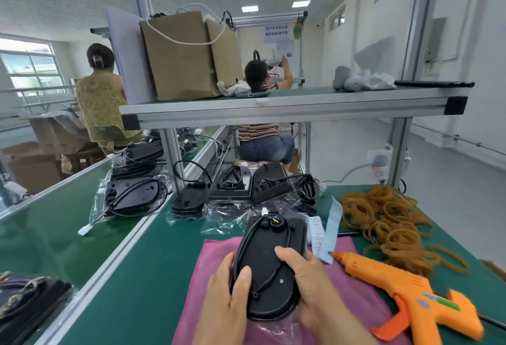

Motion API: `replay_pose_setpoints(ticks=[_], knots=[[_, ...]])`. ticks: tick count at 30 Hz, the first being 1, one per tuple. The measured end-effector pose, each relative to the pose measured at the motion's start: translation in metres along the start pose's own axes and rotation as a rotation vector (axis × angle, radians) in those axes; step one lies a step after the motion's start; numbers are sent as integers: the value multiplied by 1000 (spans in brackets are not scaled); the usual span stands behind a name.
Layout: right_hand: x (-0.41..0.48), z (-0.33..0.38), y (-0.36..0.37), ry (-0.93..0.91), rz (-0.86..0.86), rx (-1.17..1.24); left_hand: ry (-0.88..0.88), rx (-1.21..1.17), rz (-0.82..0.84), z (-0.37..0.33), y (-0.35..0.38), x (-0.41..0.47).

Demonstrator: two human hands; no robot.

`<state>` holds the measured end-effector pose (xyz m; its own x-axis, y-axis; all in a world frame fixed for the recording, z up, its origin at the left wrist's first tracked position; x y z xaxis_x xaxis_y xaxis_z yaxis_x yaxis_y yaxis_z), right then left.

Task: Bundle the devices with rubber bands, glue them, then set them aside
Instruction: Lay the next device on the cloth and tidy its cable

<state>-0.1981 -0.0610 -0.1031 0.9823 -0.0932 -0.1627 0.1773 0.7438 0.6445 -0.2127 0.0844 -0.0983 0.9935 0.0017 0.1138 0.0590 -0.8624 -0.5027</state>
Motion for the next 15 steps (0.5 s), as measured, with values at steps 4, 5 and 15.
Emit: replay_pose_setpoints(ticks=[4, 5, 15], knots=[[5, 0, -8, -30, -82, 34, 61, 176, -79, 6, -11, -8], [5, -1, -8, -31, -107, 40, 97, 210, -104, 6, -13, -11], [7, -6, -17, -60, -172, 48, 58, 349, -86, 2, -16, -19]])
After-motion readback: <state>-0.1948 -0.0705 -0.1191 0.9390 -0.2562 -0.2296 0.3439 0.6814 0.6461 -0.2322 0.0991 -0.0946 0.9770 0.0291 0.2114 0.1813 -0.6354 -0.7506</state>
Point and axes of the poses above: each hand's wrist, its own x-axis towards the middle knuckle, its own y-axis out of the palm, z = x × y, the point moved 1 cm from there along x, towards the middle knuckle, and after that the axes turned 8 degrees about x, right-handed, at the moved point
